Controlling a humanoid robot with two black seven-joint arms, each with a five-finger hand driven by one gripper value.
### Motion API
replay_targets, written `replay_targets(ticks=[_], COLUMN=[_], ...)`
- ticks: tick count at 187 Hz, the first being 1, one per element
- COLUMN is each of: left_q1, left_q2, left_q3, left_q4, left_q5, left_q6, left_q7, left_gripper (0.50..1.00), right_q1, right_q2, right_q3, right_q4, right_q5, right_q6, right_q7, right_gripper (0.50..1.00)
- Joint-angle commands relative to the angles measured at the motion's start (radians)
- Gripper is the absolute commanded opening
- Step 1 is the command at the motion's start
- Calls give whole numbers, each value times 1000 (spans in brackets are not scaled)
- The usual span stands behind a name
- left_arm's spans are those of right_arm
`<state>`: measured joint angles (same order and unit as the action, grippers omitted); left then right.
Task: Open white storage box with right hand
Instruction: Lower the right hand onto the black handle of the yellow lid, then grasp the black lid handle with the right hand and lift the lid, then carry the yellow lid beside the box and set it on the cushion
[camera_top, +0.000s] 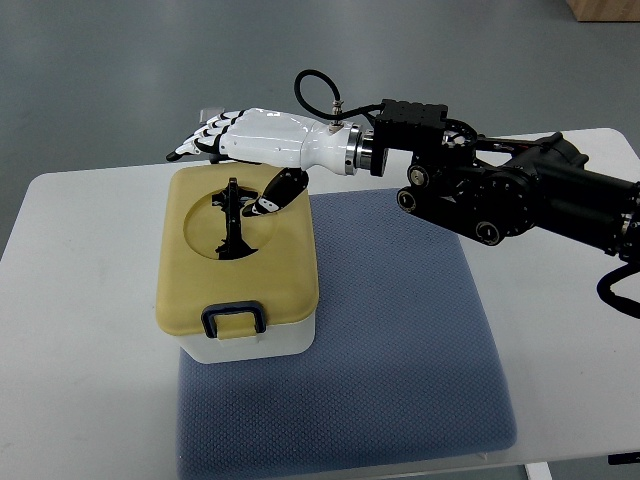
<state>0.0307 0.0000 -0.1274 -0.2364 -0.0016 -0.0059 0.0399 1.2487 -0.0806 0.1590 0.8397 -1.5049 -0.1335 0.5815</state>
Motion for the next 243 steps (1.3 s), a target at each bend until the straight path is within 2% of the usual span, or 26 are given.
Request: replay_targets(ticks=[1, 6, 7, 8, 9, 12, 13, 14, 18, 21, 24, 71, 90, 122, 161, 176, 202, 243], left_q1=[0, 0, 0, 0, 0, 0, 0, 0, 0, 0, 0, 1, 1, 1, 1, 1, 1, 1], left_q2=[0, 0, 0, 0, 0, 0, 0, 0, 0, 0, 0, 0, 0, 0, 0, 0, 0, 0], left_q3=[-1, -1, -1, -1, -1, -1, -1, -1, -1, -1, -1, -1, -1, -1, 0, 0, 0, 2], left_q4=[3, 5, 5, 5, 5, 5, 6, 6, 5, 5, 5, 8, 8, 9, 5, 5, 3, -1], left_q5=[0, 0, 0, 0, 0, 0, 0, 0, 0, 0, 0, 0, 0, 0, 0, 0, 0, 0], left_q6=[-2, -2, -2, -2, -2, -2, -2, -2, -2, -2, -2, -2, -2, -3, -3, -3, -3, -3], left_q7=[0, 0, 0, 0, 0, 0, 0, 0, 0, 0, 0, 0, 0, 0, 0, 0, 0, 1], left_gripper=[1000, 1000, 1000, 1000, 1000, 1000, 1000, 1000, 1000, 1000, 1000, 1000, 1000, 1000, 1000, 1000, 1000, 1000], right_q1=[-5, -6, -8, -8, -9, -11, -12, -12, -14, -14, -14, 1, 35, 97, 78, 26, -75, -241], right_q2=[33, 38, 39, 39, 41, 42, 44, 44, 47, 48, 50, 28, -18, -189, -436, -533, -622, -602], right_q3=[14, 14, 14, 14, 14, 14, 14, 14, 14, 14, 14, 33, 53, 53, 53, 50, 47, 45], right_q4=[-27, -30, -30, -30, -31, -33, -34, -34, -36, -36, -36, -10, 32, 133, 257, 265, 262, 228], right_q5=[0, 0, 0, 0, 0, 0, 0, 0, 0, 0, 0, 6, 28, 64, 63, 60, 55, 48], right_q6=[-6, -8, -9, -9, -11, -12, -15, -15, -23, -25, -29, -57, -55, -41, -18, -18, -28, -81], right_q7=[0, 0, 0, 0, 0, 0, 0, 0, 0, 0, -2, 0, 0, 0, 9, 20, 29, 29], right_gripper=[783, 744, 715, 715, 685, 658, 627, 627, 562, 541, 500, 500, 500, 500, 500, 500, 500, 500])
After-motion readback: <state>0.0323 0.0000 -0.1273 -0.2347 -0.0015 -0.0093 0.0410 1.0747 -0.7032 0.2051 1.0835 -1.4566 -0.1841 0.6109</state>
